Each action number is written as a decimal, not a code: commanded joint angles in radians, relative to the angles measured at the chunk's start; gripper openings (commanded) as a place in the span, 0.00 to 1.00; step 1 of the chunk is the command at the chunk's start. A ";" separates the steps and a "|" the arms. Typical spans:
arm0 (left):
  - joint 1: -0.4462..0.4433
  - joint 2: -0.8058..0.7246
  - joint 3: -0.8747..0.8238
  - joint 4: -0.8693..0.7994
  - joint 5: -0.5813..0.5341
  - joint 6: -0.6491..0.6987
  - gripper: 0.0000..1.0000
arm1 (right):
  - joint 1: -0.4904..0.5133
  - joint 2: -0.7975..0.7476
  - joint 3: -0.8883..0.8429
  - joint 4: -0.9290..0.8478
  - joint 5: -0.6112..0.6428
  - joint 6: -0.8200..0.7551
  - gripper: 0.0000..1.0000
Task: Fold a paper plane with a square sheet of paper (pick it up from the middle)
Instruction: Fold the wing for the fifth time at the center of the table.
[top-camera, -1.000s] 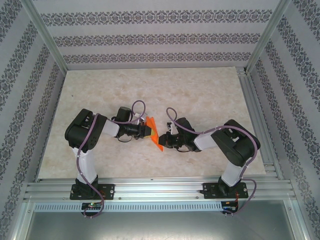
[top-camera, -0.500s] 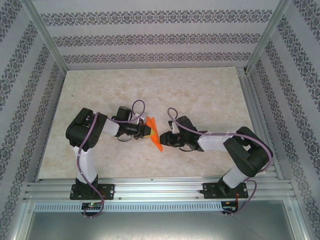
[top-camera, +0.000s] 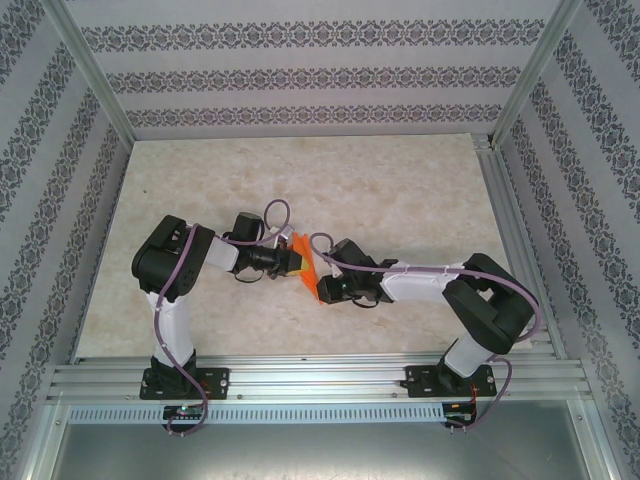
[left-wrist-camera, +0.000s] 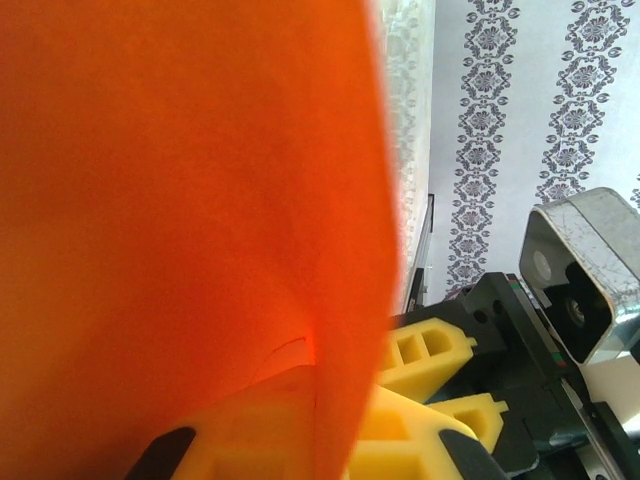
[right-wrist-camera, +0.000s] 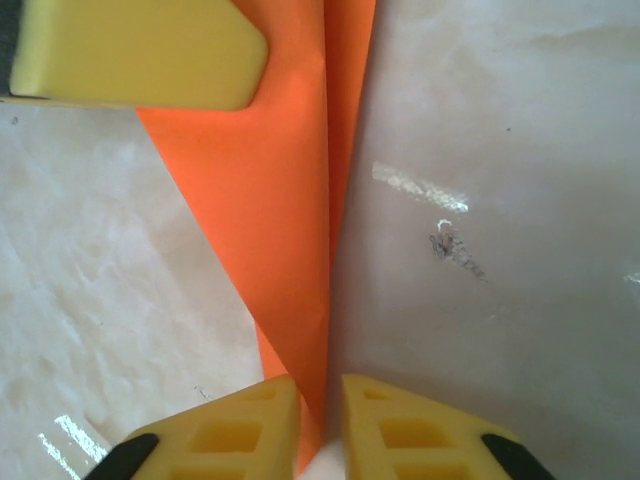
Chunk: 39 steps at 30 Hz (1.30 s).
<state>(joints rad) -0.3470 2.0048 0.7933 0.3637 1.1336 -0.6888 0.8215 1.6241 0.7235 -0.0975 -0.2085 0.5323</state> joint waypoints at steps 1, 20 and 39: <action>0.033 0.081 -0.014 -0.081 -0.139 0.080 0.00 | 0.031 0.021 0.038 -0.062 0.105 -0.049 0.10; 0.033 0.015 -0.011 -0.077 -0.165 -0.021 0.02 | 0.116 0.076 0.239 -0.367 0.362 -0.145 0.03; 0.037 -0.009 0.037 -0.140 -0.174 0.016 0.00 | -0.066 -0.137 0.015 0.080 -0.053 0.082 0.23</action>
<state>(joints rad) -0.3336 1.9968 0.8192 0.3424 1.0119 -0.7994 0.8276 1.5360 0.8280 -0.2783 -0.0578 0.4671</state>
